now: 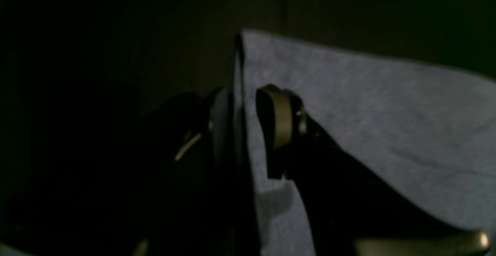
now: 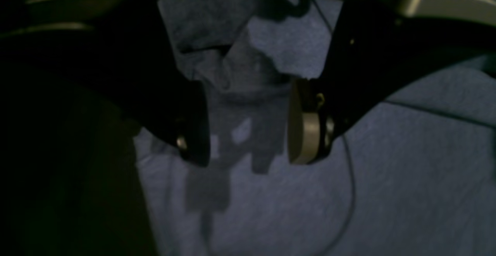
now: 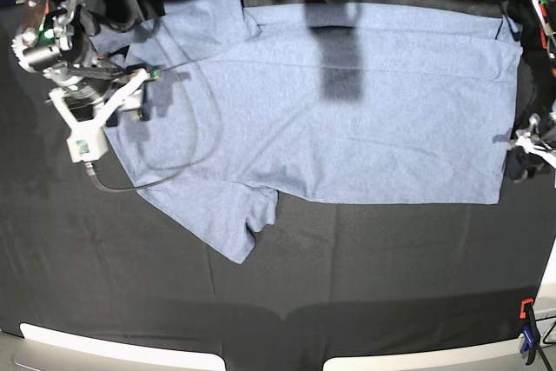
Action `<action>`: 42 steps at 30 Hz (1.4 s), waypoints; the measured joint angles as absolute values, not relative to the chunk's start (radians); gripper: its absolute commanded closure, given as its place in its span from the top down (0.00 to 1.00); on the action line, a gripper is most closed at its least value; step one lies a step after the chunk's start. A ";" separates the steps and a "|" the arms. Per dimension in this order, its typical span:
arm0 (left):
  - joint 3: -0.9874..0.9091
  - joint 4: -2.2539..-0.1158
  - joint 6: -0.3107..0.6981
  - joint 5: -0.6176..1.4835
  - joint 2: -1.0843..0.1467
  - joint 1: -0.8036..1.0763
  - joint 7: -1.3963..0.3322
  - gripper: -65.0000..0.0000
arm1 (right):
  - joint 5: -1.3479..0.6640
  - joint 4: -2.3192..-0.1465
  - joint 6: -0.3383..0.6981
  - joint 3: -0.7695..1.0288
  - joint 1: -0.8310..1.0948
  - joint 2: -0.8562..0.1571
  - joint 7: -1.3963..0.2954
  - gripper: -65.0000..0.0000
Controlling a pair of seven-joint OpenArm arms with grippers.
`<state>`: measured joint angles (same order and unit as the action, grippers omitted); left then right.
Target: Layout the t-shirt on the table in an organized manner, then fold the t-shirt properly
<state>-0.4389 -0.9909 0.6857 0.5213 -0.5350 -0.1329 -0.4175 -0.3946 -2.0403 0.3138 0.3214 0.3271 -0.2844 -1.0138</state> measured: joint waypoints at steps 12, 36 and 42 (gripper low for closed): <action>-0.438 -1.110 0.689 0.586 -0.532 -0.017 -0.417 0.05 | -0.521 -2.041 0.432 0.323 0.383 -0.232 -0.808 0.34; -0.625 -1.725 0.692 0.623 -0.363 0.590 -0.489 0.03 | -0.602 -2.207 0.495 0.607 0.661 -0.133 -0.860 0.29; -0.627 -1.761 0.692 0.624 -0.366 0.738 -0.506 0.03 | -0.666 -2.252 0.513 0.686 0.766 -0.133 -0.947 0.29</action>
